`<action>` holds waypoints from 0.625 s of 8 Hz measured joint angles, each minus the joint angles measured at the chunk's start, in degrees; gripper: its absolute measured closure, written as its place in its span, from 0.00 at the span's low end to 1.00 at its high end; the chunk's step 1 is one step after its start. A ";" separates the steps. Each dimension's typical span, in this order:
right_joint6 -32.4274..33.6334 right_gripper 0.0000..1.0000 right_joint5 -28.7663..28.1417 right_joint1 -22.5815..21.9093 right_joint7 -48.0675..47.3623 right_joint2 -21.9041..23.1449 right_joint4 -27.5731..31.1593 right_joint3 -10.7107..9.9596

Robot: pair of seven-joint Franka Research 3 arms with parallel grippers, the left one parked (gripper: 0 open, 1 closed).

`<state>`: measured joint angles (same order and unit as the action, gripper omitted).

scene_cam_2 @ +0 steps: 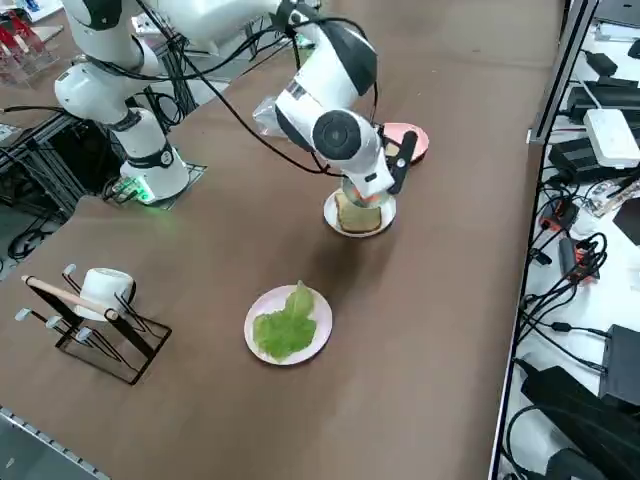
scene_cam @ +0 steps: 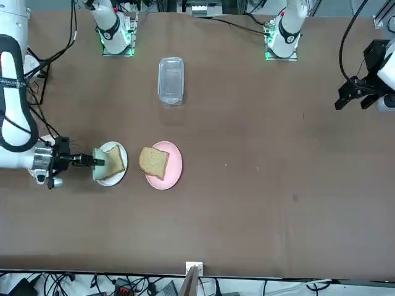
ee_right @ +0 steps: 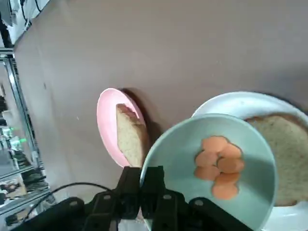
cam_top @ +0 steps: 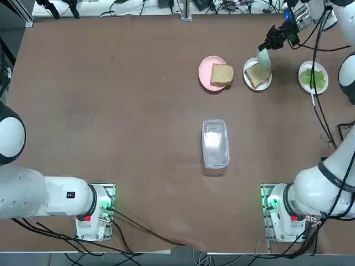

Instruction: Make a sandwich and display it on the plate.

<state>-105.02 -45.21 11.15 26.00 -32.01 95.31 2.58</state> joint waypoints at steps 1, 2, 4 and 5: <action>0.68 0.96 -2.05 0.05 0.90 0.15 1.27 0.25; 2.07 0.96 -5.35 0.30 2.81 0.15 2.36 0.30; 3.64 0.96 -8.77 2.10 7.36 -0.03 4.18 0.29; 4.78 0.96 -10.47 3.08 9.30 -0.57 4.81 0.28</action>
<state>-100.24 -55.67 14.23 35.29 -32.58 100.11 2.86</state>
